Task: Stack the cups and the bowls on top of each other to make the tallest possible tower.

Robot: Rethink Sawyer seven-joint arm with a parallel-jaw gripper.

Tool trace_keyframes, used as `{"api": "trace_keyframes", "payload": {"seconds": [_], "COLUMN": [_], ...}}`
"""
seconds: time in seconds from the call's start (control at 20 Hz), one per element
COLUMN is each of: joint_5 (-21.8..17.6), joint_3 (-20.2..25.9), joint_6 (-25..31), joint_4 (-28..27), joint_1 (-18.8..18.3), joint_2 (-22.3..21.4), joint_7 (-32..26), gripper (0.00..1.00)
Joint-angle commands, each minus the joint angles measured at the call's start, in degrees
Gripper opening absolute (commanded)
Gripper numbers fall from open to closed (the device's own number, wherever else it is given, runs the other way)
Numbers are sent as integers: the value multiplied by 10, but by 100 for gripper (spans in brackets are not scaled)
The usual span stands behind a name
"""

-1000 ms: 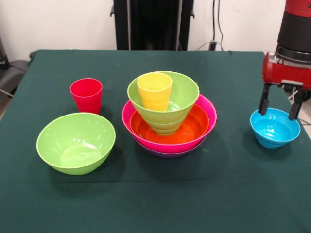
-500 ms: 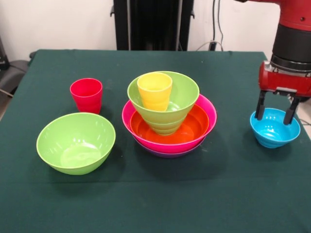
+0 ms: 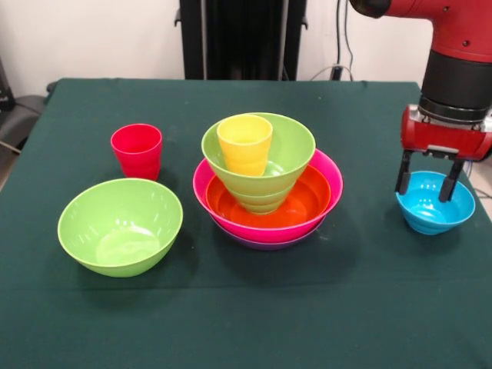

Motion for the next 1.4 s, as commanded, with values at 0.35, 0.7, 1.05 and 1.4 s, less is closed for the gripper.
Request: {"api": "trace_keyframes", "payload": {"seconds": [0.35, 0.7, 1.05, 1.4], "joint_5": [-14, -15, -11, -4], "joint_3": [36, 34, 19, 15], "joint_6": [-33, -30, -27, -42], "joint_4": [28, 30, 10, -18], "joint_1": [0, -1, 13, 23], "joint_2": [45, 42, 65, 107], "joint_7": [56, 53, 65, 71], "gripper": [100, 100, 100, 100]}}
